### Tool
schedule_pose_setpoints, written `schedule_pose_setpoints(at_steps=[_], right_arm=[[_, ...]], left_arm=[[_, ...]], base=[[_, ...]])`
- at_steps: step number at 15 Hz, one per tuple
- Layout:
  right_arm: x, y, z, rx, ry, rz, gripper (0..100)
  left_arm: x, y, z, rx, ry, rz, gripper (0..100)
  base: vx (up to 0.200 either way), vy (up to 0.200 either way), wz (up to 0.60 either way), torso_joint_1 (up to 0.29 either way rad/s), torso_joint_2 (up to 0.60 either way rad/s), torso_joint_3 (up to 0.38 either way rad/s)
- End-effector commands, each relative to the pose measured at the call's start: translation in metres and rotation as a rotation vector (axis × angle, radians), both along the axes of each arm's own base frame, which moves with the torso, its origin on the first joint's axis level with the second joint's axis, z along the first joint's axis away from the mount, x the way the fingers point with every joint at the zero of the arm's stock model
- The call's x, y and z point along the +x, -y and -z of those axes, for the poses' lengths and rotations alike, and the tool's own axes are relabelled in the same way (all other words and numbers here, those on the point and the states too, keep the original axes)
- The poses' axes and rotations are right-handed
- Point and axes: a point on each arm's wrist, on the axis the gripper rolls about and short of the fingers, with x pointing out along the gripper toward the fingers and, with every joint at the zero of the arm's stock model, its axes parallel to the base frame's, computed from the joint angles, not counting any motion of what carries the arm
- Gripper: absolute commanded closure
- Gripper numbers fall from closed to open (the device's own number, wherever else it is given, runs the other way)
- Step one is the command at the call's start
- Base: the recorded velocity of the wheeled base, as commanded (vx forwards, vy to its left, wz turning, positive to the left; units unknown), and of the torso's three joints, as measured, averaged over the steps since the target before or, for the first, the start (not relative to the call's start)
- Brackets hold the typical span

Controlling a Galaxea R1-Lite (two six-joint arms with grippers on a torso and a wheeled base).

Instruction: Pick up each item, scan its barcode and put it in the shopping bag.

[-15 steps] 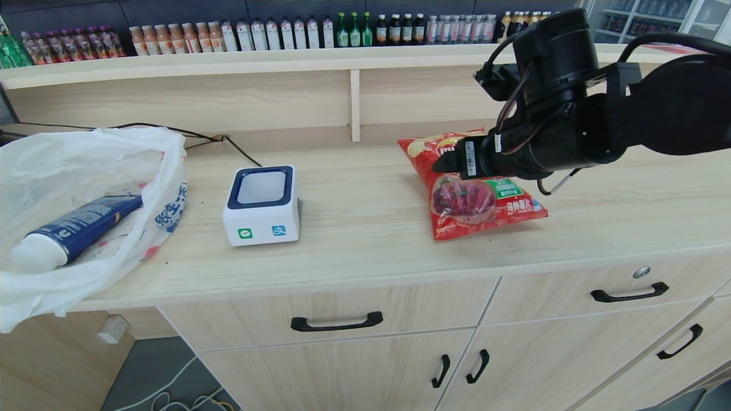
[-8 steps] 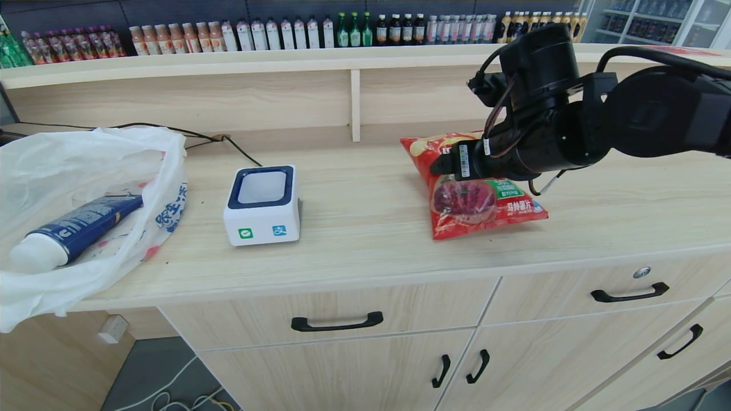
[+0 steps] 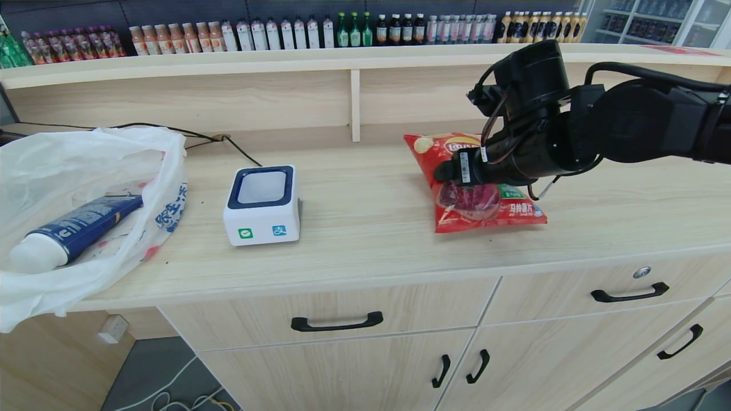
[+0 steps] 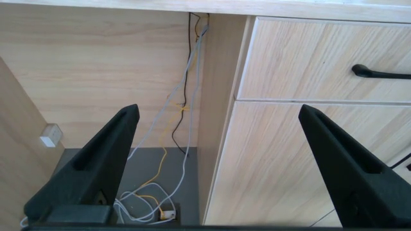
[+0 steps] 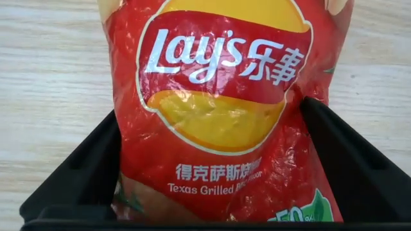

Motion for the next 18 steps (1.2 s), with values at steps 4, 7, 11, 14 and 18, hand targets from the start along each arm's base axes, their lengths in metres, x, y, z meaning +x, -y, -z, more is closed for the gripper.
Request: schedule_pose_setpoints(at_steps=[4,7,11,14,18], right_arm=[[0.0040,-0.0015,0.0039,-0.004,-0.002,0.009,0],[0.0051,-0.0020,0.0062,-0.011,-0.007,0.012,0],[0.0064,-0.0022,0.0049,-0.015,0.005,0.032,100],[0.0052,-0.0016,0.0030,-0.012,0.009,0.032,100],[0.0020,-0.0005,-0.0014,-0.009,0.019,0.033,100]], left_arm=[[0.0000,0.0000,0.0000,0.000,0.000,0.001,0],[0.0000,0.0000,0.0000,0.000,0.000,0.001,0],[0.0000,0.0000,0.0000,0.000,0.000,-0.001,0],[0.0000,0.0000,0.0000,0.000,0.000,0.001,0],[0.0000,0.0000,0.0000,0.000,0.000,-0.001,0]], base=[[0.000,0.000,0.00,0.000,0.00,0.000],[0.000,0.000,0.00,0.000,0.00,0.000],[0.000,0.000,0.00,0.000,0.00,0.000],[0.000,0.000,0.00,0.000,0.00,0.000],[0.000,0.000,0.00,0.000,0.00,0.000]])
